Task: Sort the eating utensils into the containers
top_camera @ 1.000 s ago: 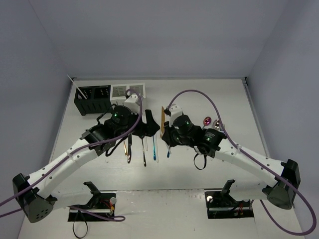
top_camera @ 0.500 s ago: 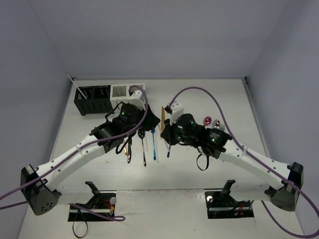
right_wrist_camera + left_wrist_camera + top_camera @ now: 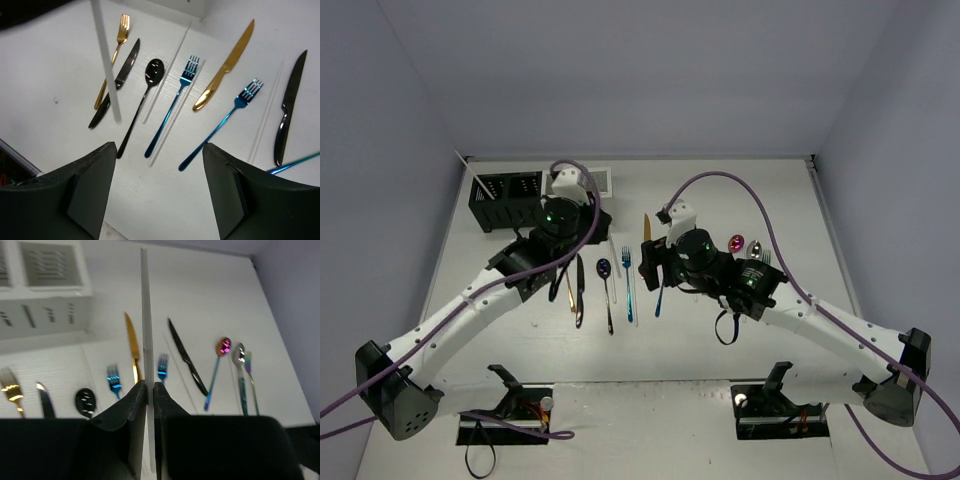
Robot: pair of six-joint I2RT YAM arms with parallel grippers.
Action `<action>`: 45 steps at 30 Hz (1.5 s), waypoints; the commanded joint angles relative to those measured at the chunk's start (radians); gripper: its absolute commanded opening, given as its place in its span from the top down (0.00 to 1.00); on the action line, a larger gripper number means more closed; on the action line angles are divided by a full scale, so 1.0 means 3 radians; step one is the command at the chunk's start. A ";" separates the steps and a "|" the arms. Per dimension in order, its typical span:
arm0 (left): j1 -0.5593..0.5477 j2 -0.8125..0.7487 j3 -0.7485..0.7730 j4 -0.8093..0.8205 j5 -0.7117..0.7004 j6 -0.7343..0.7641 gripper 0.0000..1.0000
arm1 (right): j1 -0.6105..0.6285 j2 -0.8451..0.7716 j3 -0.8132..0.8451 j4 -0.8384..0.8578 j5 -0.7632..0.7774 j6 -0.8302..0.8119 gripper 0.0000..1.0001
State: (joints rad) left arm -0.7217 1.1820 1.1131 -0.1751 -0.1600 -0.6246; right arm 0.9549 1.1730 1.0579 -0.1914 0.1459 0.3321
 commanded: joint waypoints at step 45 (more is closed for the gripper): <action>0.3029 0.1928 0.1285 0.1328 -0.0156 0.0927 0.57 | -0.0639 -0.0074 -0.0592 -0.0058 0.0039 0.0320 0.29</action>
State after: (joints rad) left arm 0.1694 1.8481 1.4925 0.1507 -0.2305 -0.3438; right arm 0.7752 1.1073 0.8581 -0.2333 0.1662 0.3993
